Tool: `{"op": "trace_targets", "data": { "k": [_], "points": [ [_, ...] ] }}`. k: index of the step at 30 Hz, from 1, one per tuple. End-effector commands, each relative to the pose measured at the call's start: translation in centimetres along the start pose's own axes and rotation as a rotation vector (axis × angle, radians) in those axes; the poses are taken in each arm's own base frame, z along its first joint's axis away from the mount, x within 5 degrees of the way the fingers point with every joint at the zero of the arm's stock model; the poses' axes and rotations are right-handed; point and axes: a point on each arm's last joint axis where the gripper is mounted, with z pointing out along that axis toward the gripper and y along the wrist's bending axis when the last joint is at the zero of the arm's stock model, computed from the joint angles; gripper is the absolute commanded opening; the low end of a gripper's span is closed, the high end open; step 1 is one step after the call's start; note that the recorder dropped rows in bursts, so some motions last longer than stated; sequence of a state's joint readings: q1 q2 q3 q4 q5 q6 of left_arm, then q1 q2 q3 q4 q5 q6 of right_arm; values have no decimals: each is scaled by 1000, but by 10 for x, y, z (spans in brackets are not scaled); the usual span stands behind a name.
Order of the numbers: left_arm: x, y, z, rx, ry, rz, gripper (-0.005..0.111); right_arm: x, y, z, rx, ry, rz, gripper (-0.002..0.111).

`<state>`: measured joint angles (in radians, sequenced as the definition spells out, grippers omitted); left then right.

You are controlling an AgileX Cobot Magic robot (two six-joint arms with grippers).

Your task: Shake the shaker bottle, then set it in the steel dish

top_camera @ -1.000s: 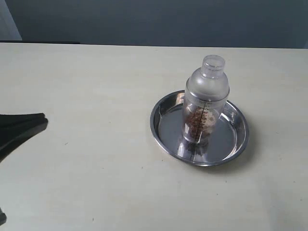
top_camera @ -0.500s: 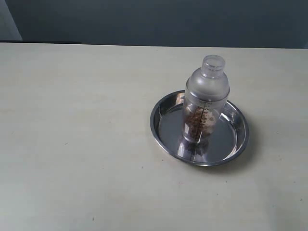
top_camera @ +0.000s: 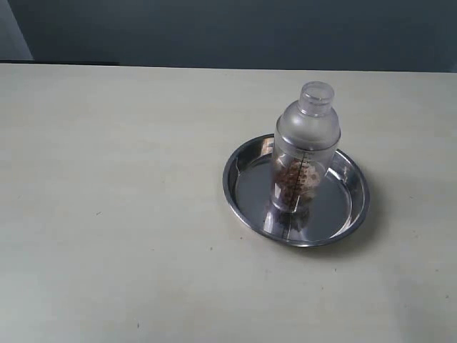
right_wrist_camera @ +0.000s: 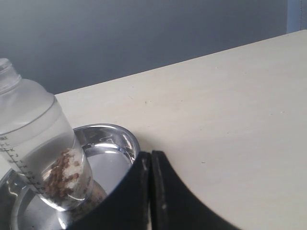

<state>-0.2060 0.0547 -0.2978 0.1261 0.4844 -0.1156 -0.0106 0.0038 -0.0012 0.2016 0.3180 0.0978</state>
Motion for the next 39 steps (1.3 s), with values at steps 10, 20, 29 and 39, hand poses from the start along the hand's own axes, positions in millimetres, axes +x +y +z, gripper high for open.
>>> {"op": "trace_targets", "data": {
  "k": [10, 20, 29, 39],
  "points": [
    [69, 0, 26, -49, -16, -76, 0, -1, 0, 0, -3, -12, -8, -1],
    [70, 1, 26, -86, -4, 25, 0, -1, 0, 0, -3, -12, -8, -1],
    [70, 2, 26, -90, -3, 43, 0, -1, 0, 0, -3, -12, -8, -1],
    [70, 2, 26, -90, -3, 43, 0, -1, 0, 0, -3, -12, -8, -1]
  ]
}}
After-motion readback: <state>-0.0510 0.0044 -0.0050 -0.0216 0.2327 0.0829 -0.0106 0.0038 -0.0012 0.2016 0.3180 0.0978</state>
